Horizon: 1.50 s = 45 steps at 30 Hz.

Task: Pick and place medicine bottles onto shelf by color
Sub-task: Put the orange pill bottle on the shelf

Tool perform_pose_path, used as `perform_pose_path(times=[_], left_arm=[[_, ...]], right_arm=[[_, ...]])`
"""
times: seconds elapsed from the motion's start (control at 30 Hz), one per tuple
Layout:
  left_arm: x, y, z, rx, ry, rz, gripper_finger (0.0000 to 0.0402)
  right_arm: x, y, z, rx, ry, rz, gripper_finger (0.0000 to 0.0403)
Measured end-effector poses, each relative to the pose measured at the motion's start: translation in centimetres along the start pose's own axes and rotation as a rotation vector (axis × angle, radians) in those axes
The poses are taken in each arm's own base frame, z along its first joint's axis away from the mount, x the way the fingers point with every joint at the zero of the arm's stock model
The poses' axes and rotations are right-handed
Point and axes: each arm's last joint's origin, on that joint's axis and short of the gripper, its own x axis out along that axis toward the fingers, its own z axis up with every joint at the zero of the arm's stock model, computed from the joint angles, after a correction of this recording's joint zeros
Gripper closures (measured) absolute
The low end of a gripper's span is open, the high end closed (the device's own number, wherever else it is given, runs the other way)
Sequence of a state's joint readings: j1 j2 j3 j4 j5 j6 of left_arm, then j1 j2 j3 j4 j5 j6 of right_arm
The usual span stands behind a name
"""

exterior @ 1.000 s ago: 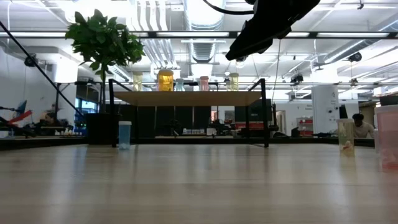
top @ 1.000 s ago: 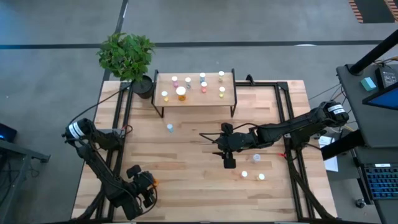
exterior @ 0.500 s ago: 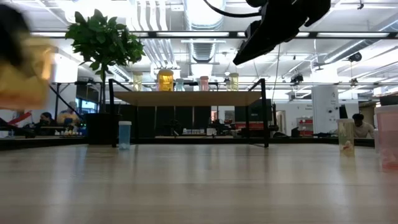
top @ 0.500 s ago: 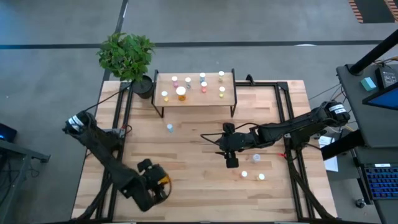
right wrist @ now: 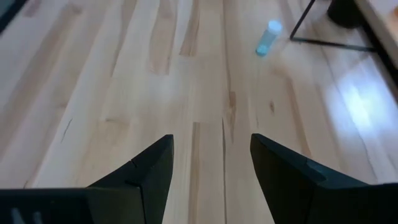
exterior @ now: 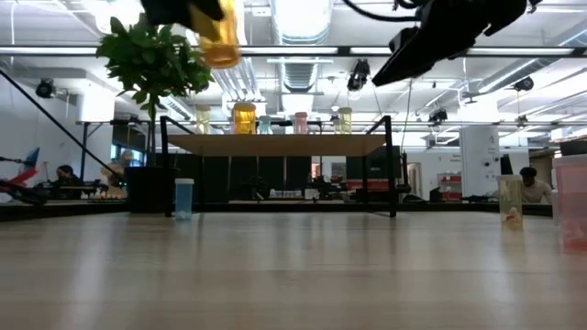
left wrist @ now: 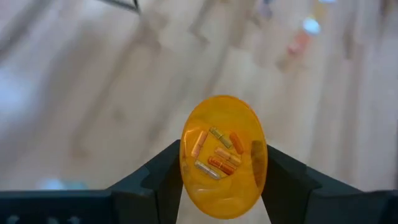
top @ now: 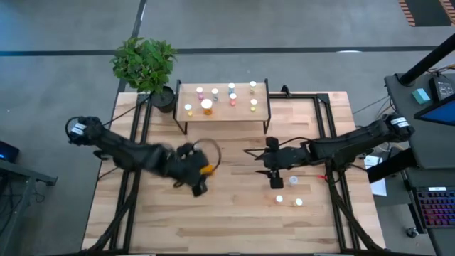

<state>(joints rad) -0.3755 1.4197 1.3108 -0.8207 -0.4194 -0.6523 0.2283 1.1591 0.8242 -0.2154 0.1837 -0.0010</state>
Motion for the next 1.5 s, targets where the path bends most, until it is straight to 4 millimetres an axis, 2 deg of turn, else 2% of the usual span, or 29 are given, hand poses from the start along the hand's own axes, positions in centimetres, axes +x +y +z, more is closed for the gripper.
perform_pose_path(times=[0.2,0.4,0.5,0.6,0.73,0.83,1.23,1.5], left_arm=[[1.0,4.4,5.1,0.07,-0.064,0.115,0.024],[3.1,10.4,9.1,-0.057,-0.128,0.27,0.024],[4.9,12.9,10.0,-0.117,-0.131,0.337,0.024],[7.0,14.5,10.2,-0.119,-0.104,0.379,0.024],[8.8,15.4,10.2,-0.109,-0.066,0.405,0.024],[9.3,15.7,10.1,-0.113,-0.058,0.421,0.024],[9.5,16.0,10.4,-0.159,-0.088,0.426,0.024],[10.6,16.0,10.3,-0.161,-0.082,0.433,0.024]], right_arm=[[-1.3,-0.2,-0.1,0.014,-0.085,-0.001,0.0199],[-1.8,-0.3,0.2,0.008,-0.114,-0.002,0.0199],[-1.7,-0.3,0.1,0.007,-0.109,-0.002,0.0199],[-1.6,-0.3,0.1,-0.008,-0.103,-0.003,0.0199],[-1.8,-0.3,0.1,-0.016,-0.107,-0.004,0.02],[-1.9,-0.4,0.1,-0.023,-0.109,-0.004,0.02],[-1.9,-0.4,0.1,-0.034,-0.104,-0.004,0.02],[-1.9,-0.4,0.1,-0.033,-0.104,-0.004,0.02]])
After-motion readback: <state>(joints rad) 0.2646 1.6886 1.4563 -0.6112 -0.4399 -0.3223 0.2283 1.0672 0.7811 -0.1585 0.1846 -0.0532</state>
